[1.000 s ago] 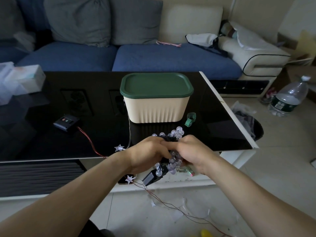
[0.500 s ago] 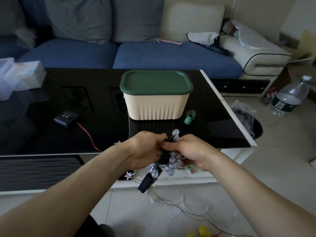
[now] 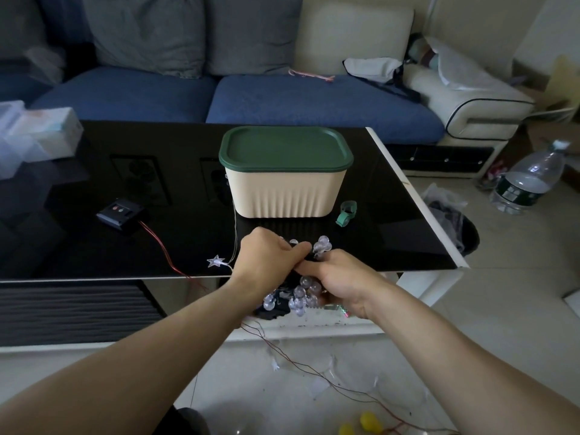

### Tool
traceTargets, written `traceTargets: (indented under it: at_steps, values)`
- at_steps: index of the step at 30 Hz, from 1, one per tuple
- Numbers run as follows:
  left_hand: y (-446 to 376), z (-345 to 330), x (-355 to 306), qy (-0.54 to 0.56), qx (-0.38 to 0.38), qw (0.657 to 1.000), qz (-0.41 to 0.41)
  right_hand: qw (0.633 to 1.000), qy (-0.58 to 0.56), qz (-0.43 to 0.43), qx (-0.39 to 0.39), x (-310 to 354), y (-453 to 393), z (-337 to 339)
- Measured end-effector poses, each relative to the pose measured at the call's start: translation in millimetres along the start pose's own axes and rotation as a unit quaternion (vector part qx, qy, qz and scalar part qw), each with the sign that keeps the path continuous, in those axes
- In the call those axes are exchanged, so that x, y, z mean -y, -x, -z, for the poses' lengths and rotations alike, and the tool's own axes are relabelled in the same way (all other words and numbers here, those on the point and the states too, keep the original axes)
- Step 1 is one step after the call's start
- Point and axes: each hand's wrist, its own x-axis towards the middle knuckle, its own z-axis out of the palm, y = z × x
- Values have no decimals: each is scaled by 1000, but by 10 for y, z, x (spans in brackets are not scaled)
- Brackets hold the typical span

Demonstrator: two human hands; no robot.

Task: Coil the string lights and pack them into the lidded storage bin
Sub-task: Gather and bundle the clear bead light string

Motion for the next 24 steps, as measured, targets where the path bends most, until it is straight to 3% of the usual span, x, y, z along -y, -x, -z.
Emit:
traceTargets:
  at_steps: [2, 6, 8, 14, 20, 24]
  values:
    - [6, 19, -25, -47, 2, 999, -28, 1000, 2, -1, -13, 0, -6, -5]
    - [17, 89, -57, -116, 92, 989, -17, 999, 5, -18, -31, -24, -21, 39]
    - [49, 152, -63, -130, 101, 986, -33, 999, 4, -21, -34, -38, -29, 45]
    - [96, 205, -100, -120, 17, 990, -72, 998, -46, -28, -37, 34, 13, 25]
    - [94, 215, -97, -110, -71, 982, -134, 996, -82, -20, 7, 88, 59, 6]
    - [-3, 207, -51, -82, -94, 982, -140, 994, -104, -22, 19, 103, 54, -16]
